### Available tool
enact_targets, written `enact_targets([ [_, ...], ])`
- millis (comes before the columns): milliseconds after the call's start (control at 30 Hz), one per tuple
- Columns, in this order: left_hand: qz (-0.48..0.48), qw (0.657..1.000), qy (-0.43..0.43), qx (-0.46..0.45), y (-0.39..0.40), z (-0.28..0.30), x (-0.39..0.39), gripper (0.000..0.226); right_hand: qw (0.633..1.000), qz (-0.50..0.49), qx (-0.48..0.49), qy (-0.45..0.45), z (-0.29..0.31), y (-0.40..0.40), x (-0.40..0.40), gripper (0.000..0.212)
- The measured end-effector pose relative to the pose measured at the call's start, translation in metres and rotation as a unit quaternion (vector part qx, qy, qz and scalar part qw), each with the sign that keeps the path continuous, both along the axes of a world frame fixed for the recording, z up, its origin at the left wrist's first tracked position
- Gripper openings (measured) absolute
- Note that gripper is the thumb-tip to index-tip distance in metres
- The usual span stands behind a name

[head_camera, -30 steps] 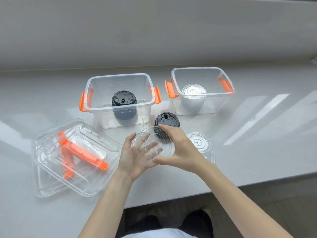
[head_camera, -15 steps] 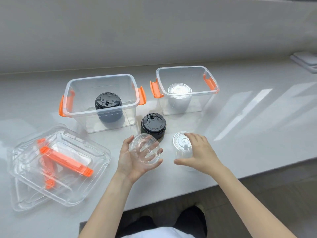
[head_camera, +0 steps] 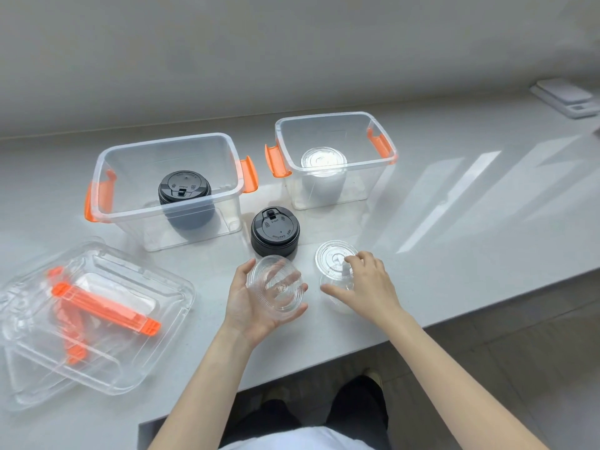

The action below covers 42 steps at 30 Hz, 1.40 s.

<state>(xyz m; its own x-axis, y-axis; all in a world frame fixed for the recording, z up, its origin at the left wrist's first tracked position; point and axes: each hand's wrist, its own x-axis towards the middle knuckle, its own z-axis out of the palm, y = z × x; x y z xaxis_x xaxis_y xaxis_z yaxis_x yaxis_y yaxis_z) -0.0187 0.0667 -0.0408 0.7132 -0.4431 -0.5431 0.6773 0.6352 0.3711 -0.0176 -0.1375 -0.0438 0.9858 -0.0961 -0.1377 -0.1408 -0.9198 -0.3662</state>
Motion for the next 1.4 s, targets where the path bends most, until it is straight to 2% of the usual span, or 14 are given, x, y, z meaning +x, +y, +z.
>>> enact_targets([
  [200,0.000,1.000,-0.002,0.003,-0.001,0.004,-0.001,0.052,0.999,-0.029,-0.008,-0.029,-0.001,0.008,0.015,0.057],
  [333,0.007,1.000,0.005,0.004,0.001,0.007,0.000,0.054,0.992,-0.041,0.074,-0.092,0.013,0.009,0.017,0.055],
  [433,0.015,1.000,0.006,-0.011,-0.001,0.011,0.005,0.060,0.973,0.043,0.167,-0.156,0.041,0.023,0.013,0.055],
  [533,0.024,0.998,0.001,-0.050,-0.003,0.015,0.010,0.061,0.957,0.151,0.205,-0.136,0.058,0.041,0.002,0.060],
  [600,0.018,0.996,-0.016,-0.081,-0.004,0.018,0.011,0.060,0.954,0.183,0.212,-0.107,0.061,0.049,-0.004,0.063],
  [700,0.020,0.994,-0.029,-0.108,-0.007,0.018,0.009,0.061,0.955,0.192,0.210,-0.083,0.061,0.054,-0.009,0.065],
  [800,0.018,0.995,-0.024,-0.097,-0.007,0.015,0.005,0.072,0.958,0.196,0.198,-0.069,0.059,0.052,-0.012,0.066],
  [867,0.006,0.996,-0.025,-0.082,-0.006,0.013,0.004,0.069,0.959,0.201,0.189,-0.060,0.055,0.046,-0.014,0.068],
  [967,-0.006,0.997,-0.025,-0.069,-0.002,0.009,0.005,0.061,0.970,0.145,0.186,-0.051,0.047,0.028,-0.013,0.074],
  [1100,0.010,0.999,-0.024,-0.046,0.008,0.004,0.008,0.054,0.996,0.054,0.063,0.013,0.028,-0.001,-0.008,0.091],
  [1233,0.020,0.999,-0.001,-0.036,0.011,0.002,0.006,0.053,0.997,0.038,0.023,0.059,0.010,-0.009,-0.012,0.097],
  [1333,0.021,0.999,0.017,-0.034,0.011,0.001,0.004,0.054,0.998,0.040,0.023,0.050,0.010,-0.006,-0.009,0.095],
  [1400,0.020,0.999,0.022,-0.030,0.011,0.005,0.004,0.058,0.997,0.031,0.071,0.010,0.024,-0.001,-0.004,0.094],
])
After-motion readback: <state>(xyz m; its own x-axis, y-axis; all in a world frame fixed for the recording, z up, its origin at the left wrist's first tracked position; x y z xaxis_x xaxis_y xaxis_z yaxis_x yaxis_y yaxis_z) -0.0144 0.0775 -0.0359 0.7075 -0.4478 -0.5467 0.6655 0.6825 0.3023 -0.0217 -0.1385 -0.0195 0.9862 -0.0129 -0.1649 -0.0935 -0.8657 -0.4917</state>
